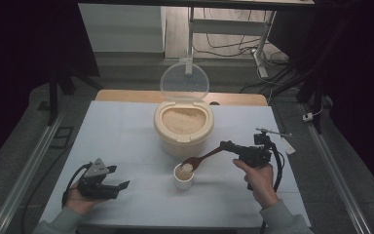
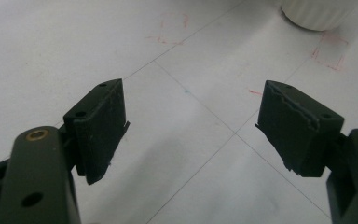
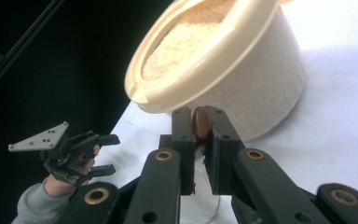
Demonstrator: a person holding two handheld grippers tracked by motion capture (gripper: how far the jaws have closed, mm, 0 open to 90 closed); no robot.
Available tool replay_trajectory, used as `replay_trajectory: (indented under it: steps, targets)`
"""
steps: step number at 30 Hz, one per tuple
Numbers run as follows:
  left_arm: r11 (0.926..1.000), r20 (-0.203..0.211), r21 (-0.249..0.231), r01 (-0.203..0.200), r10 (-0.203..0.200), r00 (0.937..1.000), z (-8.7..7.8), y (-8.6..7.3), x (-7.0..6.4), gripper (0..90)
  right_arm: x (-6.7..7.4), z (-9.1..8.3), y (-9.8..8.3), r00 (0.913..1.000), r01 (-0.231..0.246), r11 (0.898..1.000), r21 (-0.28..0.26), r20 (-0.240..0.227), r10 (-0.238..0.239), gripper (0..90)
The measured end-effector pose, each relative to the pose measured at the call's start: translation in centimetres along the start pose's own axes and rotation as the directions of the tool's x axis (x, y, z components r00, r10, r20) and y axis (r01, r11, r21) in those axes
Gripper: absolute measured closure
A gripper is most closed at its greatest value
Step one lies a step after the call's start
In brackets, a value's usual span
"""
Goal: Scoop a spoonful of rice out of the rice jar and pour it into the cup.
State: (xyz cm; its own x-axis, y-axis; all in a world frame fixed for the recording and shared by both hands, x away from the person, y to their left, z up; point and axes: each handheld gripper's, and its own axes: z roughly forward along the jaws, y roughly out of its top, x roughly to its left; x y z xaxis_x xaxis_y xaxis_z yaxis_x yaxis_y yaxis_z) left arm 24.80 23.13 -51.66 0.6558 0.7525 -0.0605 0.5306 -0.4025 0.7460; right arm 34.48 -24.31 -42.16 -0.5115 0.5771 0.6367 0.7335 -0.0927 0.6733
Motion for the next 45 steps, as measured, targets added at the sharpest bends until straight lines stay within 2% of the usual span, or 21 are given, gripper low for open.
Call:
replay_trajectory:
  steps: [7, 12, 27, 35, 40, 45]
  targets:
    - [1.0, -0.001, 0.0, 0.0, 0.0, 1.0, 0.0, 0.0, 0.0, 23.1, 1.3, -0.3, 0.1, 0.9932, 0.116, 0.993, -0.005, 0.015, -0.115, 82.6]
    - [1.0, -0.001, -0.001, 0.002, -0.002, 1.0, 0.0, 0.0, 0.0, 23.1, 1.8, -0.3, 0.1, 0.9869, 0.161, 0.987, -0.011, 0.015, -0.161, 82.6]
    - [1.0, -0.002, -0.001, 0.003, -0.003, 1.0, 0.0, 0.0, 0.1, 23.1, 0.8, -0.8, -0.1, 0.9875, 0.155, 0.987, -0.046, -0.021, -0.156, 82.6]
    - [1.0, -0.002, -0.003, 0.001, -0.001, 1.0, -0.1, 0.0, 0.1, 23.2, -0.2, -1.4, -0.1, 0.9838, 0.169, 0.984, -0.064, -0.051, -0.172, 82.6]
    - [1.0, -0.002, -0.001, 0.0, 0.0, 1.0, 0.0, 0.0, 0.1, 23.2, -0.7, -2.4, 0.1, 0.9815, 0.171, 0.981, -0.094, -0.071, -0.178, 82.6]
    - [1.0, -0.002, -0.001, 0.001, -0.001, 1.0, 0.0, 0.0, 0.1, 23.2, -0.6, -4.0, 0.8, 0.9738, 0.209, 0.971, -0.113, -0.068, -0.217, 82.7]
